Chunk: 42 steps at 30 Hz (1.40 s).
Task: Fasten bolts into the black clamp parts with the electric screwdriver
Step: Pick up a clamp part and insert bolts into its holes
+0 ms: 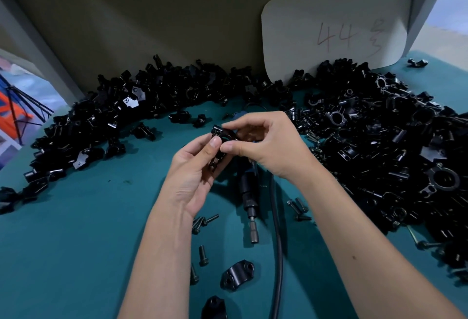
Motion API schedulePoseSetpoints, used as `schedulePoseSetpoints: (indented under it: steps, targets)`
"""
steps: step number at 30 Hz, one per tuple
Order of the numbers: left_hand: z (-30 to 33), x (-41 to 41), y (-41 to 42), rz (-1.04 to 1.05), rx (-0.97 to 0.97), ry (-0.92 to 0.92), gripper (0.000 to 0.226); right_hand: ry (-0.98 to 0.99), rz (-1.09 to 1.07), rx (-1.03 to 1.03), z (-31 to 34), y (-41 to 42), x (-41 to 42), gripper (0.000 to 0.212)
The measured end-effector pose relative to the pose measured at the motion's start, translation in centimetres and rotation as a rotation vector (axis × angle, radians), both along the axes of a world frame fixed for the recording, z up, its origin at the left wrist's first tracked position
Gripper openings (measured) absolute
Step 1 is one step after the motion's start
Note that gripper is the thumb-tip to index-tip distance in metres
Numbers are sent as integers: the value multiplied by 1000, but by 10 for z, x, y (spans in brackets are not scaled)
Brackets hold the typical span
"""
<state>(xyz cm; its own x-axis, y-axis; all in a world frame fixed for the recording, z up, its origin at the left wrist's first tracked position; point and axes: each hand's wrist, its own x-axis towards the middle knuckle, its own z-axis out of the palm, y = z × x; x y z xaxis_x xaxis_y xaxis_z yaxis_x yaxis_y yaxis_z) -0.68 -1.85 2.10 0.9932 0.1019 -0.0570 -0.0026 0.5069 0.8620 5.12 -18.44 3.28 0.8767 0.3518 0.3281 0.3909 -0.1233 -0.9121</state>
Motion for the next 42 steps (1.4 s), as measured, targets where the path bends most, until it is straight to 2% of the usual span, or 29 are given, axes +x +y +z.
schedulePoseSetpoints:
  steps: [3, 6, 9, 10, 12, 16, 20, 23, 27, 29, 32, 35, 39, 42]
  targets:
    - [1, 0, -5, 31, -22, 0, 12, 8, 6, -85, 11, -6, -3, 39]
    - [7, 1, -7, 61, -95, -8, 10, -37, -5, -349, 36, -29, 0, 54]
    - [11, 2, -10, 87, -125, -16, 9, -93, -147, -733, 56, -63, 13, 25]
    - [12, 2, -12, 86, -119, -20, 10, -59, -143, -861, 60, -72, 17, 23]
    - [12, 1, -15, 76, -98, -22, 11, 45, -97, -1058, 65, -83, 27, 28]
    - [10, 1, -19, 47, -79, -22, 10, 151, -55, -1284, 72, -90, 46, 36]
    - [9, 4, -17, 72, -99, -11, 17, 164, -6, -1460, 56, -90, 50, 29]
    - [7, 5, -18, 94, -113, -1, 22, 155, 9, -1432, 46, -84, 50, 26]
    - [6, 5, -18, 83, -90, -4, 16, 142, 99, -1307, 37, -77, 48, 21]
    - [7, 5, -18, 82, -88, -5, 11, 94, 86, -1220, 35, -75, 47, 19]
    - [7, 5, -17, 85, -88, -2, 17, 10, 10, -1103, 41, -79, 45, 12]
    - [6, 5, -16, 86, -81, -6, 15, -39, -111, -904, 51, -88, 40, 10]
    - [6, 5, -18, 76, -43, -27, 18, 35, -37, -544, 52, -79, 15, 14]
    - [7, 6, -18, 84, -3, -39, 23, 11, -42, -447, 48, -70, 6, 17]
